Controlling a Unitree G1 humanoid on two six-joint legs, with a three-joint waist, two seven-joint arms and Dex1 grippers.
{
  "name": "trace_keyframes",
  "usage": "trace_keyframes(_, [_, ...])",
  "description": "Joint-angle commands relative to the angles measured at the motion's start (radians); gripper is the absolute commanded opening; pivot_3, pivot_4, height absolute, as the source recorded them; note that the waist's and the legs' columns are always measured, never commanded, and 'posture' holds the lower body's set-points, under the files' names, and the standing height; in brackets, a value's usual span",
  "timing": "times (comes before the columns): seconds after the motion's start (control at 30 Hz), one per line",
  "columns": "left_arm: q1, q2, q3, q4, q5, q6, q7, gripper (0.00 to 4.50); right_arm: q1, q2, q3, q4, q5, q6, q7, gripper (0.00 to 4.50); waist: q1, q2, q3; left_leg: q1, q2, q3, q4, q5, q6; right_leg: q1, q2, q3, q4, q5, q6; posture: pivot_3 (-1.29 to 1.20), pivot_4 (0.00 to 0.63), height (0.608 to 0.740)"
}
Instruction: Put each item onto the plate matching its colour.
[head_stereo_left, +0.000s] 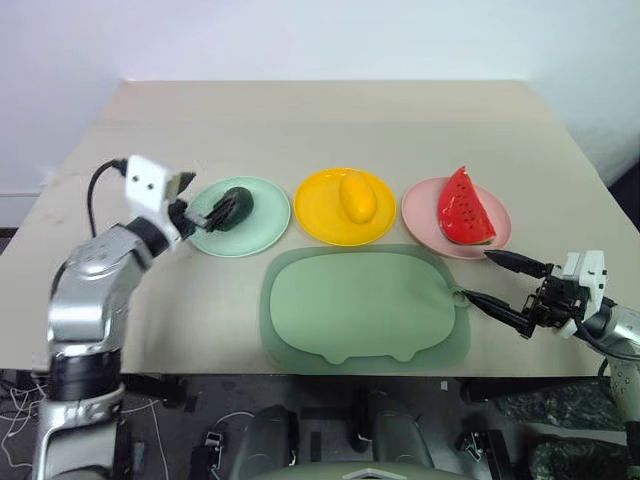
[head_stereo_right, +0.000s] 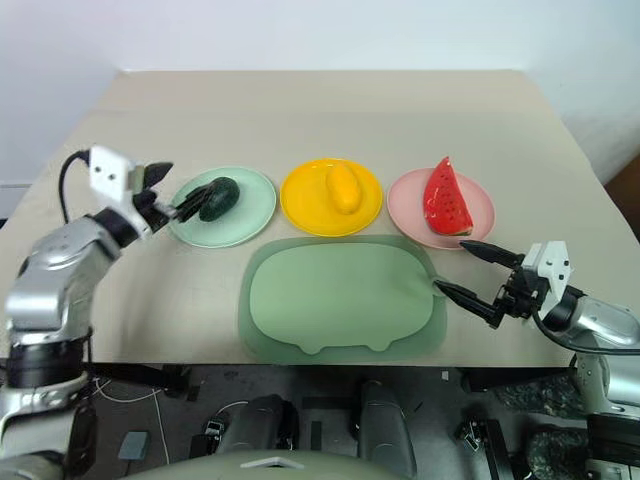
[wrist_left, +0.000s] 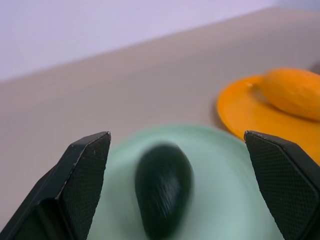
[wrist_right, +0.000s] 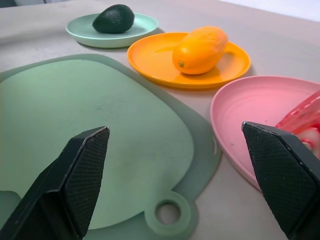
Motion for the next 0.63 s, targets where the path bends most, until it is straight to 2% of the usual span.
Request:
trace_keyframes(0.03, [0.105,0.067,0.166,0.001,-0.116,-0.088,-0.197,4.49,0.0,-0.024,-0.063,0.01,0.021,-0.017,0.003,4.5,0.004,0.0,0.0,0.0,0.0,0.0,0.0,0.0,0.0,0.0,0.0,0.0,0.0,0.0,0.0,0.0,0.15,0.733])
trace_keyframes(0.13, [0.183,0.056,0.253,0.088,-0.189,-0.278,-0.424,4.49,0.01,-0.027,-0.076,0.016,0.021,-0.02,0.009,4.5,0.007,0.0,0.0,-0.001,0.0,0.0,0.001,0.0,0.0,0.0,0.0,0.0,0.0,0.0,0.0,0.0,0.15,0.733])
trace_keyframes(0.37, [0.268,0.055,0.252,0.327,-0.124,-0.505,-0.549,4.49,0.047,-0.046,-0.122,0.043,0.03,-0.042,0.047,4.5,0.004,0.0,0.0,-0.001,0.0,0.001,0.001,0.0,0.0,0.0,0.0,-0.001,-0.001,-0.001,-0.002,0.0,0.15,0.733])
trace_keyframes(0.47, [0.27,0.052,0.242,0.401,-0.133,-0.578,-0.616,4.49,0.065,-0.046,-0.155,0.057,0.029,-0.058,0.047,4.5,0.005,0.0,0.0,-0.001,0.0,0.001,0.001,0.0,0.0,0.0,0.0,-0.001,-0.001,-0.001,-0.001,0.0,0.15,0.733])
trace_keyframes(0.63, [0.25,0.05,0.192,0.594,-0.061,-0.716,-0.66,4.49,0.102,-0.046,-0.217,0.108,0.013,-0.093,0.033,4.5,0.005,0.0,-0.001,-0.001,0.0,0.001,0.0,0.0,0.0,0.0,0.0,-0.001,-0.001,-0.001,-0.001,0.0,0.15,0.733])
